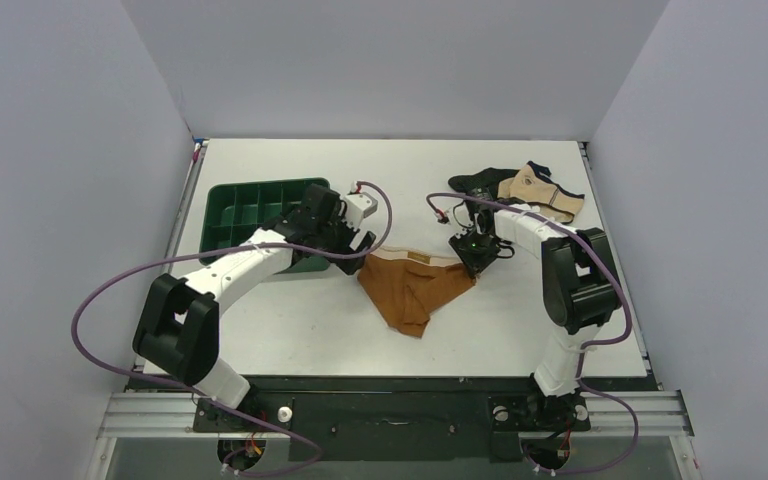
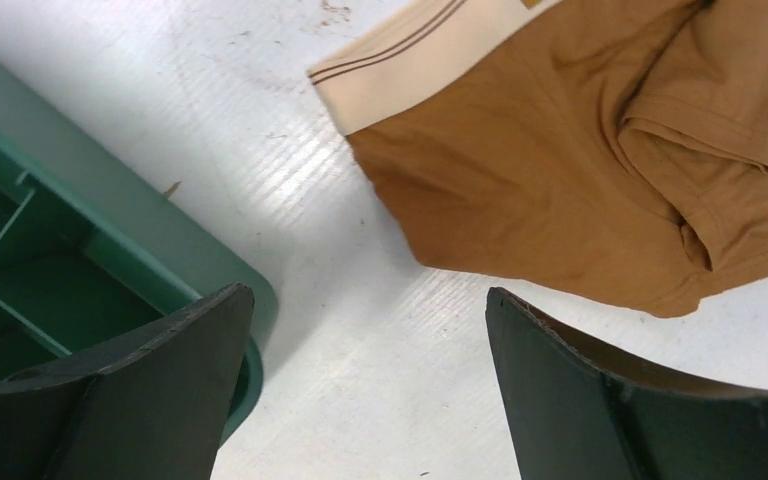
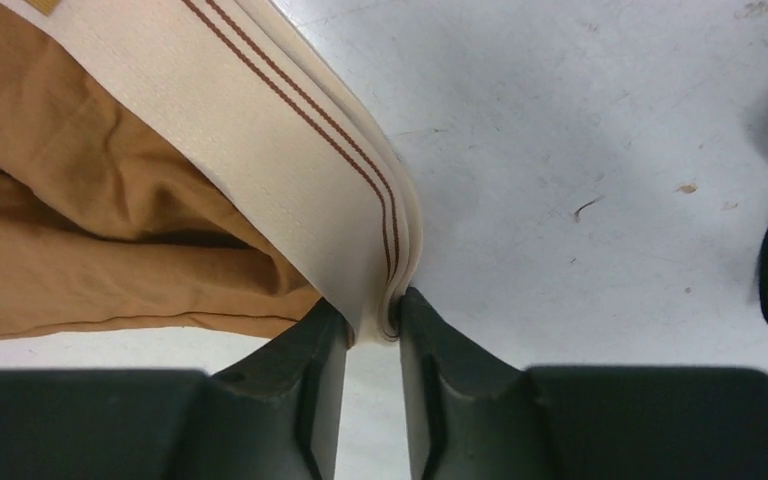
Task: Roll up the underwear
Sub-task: Flatten out the underwear at the center of the board.
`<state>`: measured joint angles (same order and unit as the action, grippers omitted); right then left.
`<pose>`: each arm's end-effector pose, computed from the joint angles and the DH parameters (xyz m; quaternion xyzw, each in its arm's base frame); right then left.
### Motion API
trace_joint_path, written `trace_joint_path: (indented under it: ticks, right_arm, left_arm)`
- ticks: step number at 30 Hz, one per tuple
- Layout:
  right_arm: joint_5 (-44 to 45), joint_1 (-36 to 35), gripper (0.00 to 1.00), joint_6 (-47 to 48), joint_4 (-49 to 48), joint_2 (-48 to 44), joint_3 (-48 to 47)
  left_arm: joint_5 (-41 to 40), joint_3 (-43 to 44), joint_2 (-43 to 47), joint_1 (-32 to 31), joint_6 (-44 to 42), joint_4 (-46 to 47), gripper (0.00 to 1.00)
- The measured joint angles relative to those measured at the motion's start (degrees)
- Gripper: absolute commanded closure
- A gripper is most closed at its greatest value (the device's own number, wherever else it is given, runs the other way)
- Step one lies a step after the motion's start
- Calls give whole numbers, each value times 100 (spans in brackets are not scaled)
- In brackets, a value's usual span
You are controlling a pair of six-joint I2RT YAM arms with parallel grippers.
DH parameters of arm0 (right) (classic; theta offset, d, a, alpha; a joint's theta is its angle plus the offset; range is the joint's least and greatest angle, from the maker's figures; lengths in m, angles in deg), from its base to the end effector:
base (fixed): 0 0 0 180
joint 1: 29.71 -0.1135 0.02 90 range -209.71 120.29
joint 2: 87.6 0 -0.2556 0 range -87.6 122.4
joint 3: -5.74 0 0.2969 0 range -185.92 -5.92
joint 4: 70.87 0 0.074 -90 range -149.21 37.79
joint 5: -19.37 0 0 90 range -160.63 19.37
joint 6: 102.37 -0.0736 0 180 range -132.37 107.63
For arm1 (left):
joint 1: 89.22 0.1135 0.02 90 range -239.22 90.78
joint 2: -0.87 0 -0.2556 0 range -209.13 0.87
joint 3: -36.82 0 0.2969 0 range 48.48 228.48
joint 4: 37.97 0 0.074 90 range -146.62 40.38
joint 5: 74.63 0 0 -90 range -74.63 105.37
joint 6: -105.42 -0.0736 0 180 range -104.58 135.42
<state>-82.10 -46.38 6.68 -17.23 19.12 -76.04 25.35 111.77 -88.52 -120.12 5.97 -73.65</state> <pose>0.3710 0.1264 0.0899 -0.3131 0.9393 0.0974 0.1010 0.3356 -0.2157 0.1826 0.3508 0.8688 -0.1436 0.3186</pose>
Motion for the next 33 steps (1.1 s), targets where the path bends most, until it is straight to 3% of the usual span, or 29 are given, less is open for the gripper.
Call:
trace_joint_path:
  ticks: [4, 10, 15, 23, 33]
  right_arm:
    - [4, 0, 100, 68, 157, -15, -66]
    - [4, 0, 100, 232, 492, -422, -166]
    - [4, 0, 100, 391, 614, -1060, -168]
    - [-2, 0, 100, 498, 623, -1196, 28]
    - [-35, 0, 100, 501, 634, -1202, 127]
  left_arm:
    - [-35, 87, -22, 173, 160, 79, 15]
    - [42, 568, -531, 251, 498, 232, 15]
    - [238, 1377, -1550, 251, 988, 293, 16]
    - [579, 2328, -3016, 262, 1700, 284, 19]
    - [1261, 2837, -3547, 260, 2135, 367, 44]
